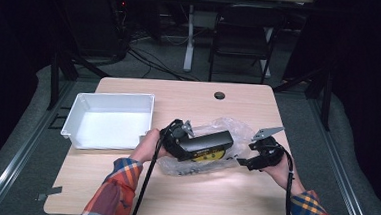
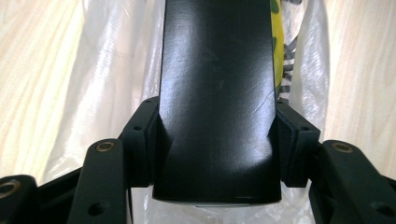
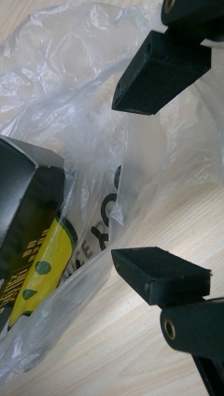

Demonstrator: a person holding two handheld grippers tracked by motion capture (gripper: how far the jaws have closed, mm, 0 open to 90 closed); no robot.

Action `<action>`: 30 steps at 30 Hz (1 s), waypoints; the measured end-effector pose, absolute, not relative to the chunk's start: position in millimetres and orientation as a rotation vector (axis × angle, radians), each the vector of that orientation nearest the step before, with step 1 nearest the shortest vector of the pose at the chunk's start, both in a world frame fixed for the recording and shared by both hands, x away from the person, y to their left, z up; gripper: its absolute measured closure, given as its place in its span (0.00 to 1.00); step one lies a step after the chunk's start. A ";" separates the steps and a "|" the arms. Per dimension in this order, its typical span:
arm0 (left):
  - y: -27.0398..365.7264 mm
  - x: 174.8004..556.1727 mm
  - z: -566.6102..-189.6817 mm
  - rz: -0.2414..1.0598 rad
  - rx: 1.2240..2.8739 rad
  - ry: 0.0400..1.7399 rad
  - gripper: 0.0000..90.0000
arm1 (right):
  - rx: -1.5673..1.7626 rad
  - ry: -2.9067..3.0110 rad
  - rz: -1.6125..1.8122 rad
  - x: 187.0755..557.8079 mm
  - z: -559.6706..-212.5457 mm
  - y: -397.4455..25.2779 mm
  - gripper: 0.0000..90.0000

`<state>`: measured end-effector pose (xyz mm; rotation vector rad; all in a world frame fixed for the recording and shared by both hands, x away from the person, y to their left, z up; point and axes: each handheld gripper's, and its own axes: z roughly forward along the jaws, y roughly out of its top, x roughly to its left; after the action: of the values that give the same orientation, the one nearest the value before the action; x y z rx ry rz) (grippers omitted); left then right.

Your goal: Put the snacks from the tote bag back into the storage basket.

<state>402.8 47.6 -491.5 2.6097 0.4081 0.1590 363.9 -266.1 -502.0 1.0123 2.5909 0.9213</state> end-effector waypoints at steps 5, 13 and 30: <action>50.7 403.8 -479.1 0.169 2.589 0.408 0.48 | 1.012 2.591 0.925 364.4 -501.5 -267.8 0.25; 56.5 405.7 -455.0 0.189 2.553 0.390 0.48 | 1.037 2.576 0.930 364.1 -501.4 -272.8 0.25; 83.3 409.1 -413.8 0.271 2.542 0.391 0.48 | 1.093 2.558 0.936 361.2 -507.4 -286.1 0.18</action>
<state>409.1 83.3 -413.8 2.5421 0.3907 0.2706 361.2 -286.1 -507.4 1.0926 2.5579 0.9357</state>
